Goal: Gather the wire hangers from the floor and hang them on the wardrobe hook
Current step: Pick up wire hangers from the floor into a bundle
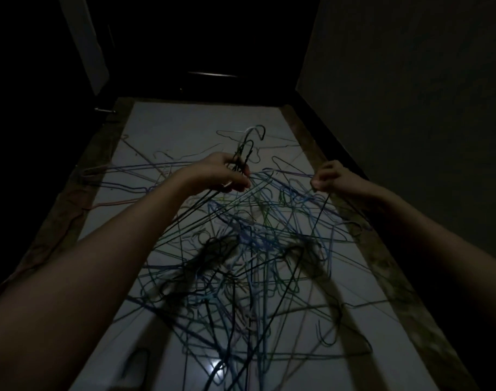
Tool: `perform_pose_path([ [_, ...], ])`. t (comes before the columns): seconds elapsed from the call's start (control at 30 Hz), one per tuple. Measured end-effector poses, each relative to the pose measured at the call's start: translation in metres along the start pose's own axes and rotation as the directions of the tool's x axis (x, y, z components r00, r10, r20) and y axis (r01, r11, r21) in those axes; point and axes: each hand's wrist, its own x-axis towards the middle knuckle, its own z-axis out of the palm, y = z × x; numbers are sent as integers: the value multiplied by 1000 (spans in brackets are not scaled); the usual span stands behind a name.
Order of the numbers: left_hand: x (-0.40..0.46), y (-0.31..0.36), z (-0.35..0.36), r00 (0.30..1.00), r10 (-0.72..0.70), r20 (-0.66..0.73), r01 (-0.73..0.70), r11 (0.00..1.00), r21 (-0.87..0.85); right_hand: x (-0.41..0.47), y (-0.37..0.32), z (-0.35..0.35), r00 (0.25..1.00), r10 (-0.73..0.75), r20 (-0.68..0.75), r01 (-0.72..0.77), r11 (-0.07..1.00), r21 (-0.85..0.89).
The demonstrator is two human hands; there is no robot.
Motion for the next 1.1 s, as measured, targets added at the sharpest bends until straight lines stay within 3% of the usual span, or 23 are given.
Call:
perform_pose_path([
  [0.17, -7, 12, 7, 989, 16, 147, -35, 991, 127, 7, 9, -3, 982, 39, -184, 6, 971, 237],
  [0.3, -10, 21, 19, 949, 23, 314, -97, 971, 220, 4, 8, -7, 957, 56, -285, 6, 977, 214],
  [0.47, -8, 31, 27, 919, 69, 387, -166, 961, 223, -5, 10, -13, 943, 132, -307, -59, 970, 235],
  [0.67, 0, 31, 38, 904, 143, 404, -228, 958, 172, -12, 25, -26, 927, 220, -302, -143, 956, 257],
  [0.83, 11, 33, 43, 924, 208, 321, -258, 959, 122, -28, 26, -31, 946, 234, -225, -155, 934, 322],
  [1.1, 20, 46, 49, 940, 275, 201, -294, 953, 70, -52, 26, -54, 970, 165, -179, -95, 933, 347],
])
